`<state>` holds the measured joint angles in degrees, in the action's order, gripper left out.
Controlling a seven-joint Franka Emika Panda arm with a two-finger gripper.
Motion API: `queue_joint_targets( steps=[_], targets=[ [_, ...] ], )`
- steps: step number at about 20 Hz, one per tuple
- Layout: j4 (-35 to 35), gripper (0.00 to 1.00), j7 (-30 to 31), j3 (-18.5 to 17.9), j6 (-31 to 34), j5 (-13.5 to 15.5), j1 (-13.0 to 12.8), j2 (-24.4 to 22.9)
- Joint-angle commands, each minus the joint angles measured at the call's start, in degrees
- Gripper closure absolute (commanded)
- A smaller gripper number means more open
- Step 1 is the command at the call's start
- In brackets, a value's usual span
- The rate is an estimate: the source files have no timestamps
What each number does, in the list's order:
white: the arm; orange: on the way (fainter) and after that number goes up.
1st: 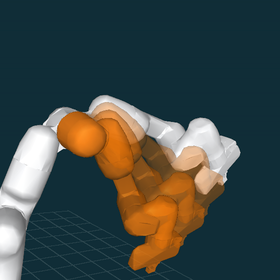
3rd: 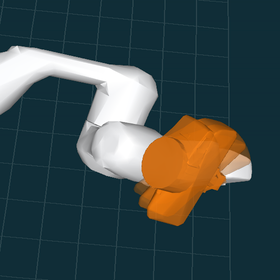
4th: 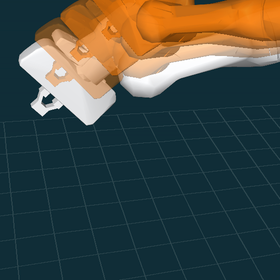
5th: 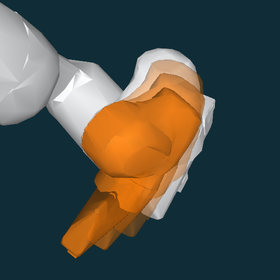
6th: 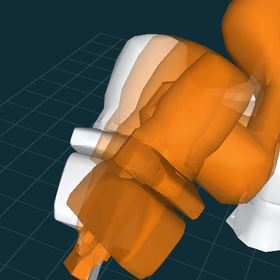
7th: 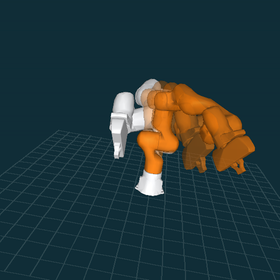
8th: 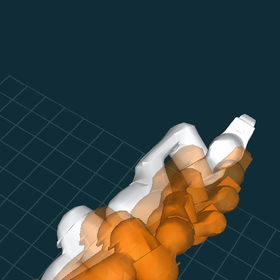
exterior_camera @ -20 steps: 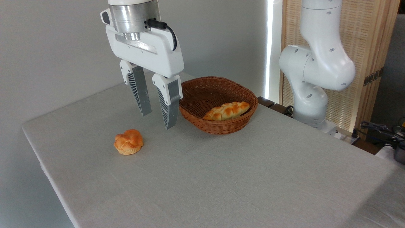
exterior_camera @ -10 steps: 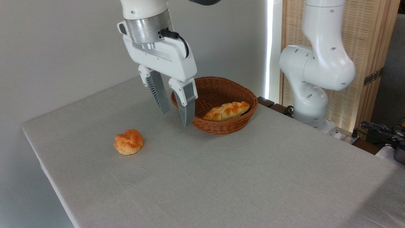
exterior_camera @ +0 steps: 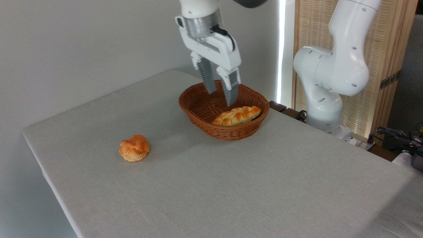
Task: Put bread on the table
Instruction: 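Move the open gripper over the wicker basket toward the braided loaf, then lower the gripper into the basket and close on the braided loaf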
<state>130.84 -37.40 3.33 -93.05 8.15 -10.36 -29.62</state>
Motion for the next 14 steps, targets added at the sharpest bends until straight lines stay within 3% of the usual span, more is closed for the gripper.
queue_joint_targets(
  steps=[1, 4, 7, 14],
  targets=[
    [8.2, 0.00, -0.3, 1.1, -2.4, 1.6, -2.6, -4.1],
    [13.3, 0.00, -0.1, 4.9, -9.9, 4.3, -3.1, -4.0],
    [14.6, 0.00, 0.0, 7.3, -12.1, 6.4, -3.1, -3.7],
    [18.7, 0.00, -0.2, 7.6, -17.6, 6.2, -3.2, -3.3]
  ],
)
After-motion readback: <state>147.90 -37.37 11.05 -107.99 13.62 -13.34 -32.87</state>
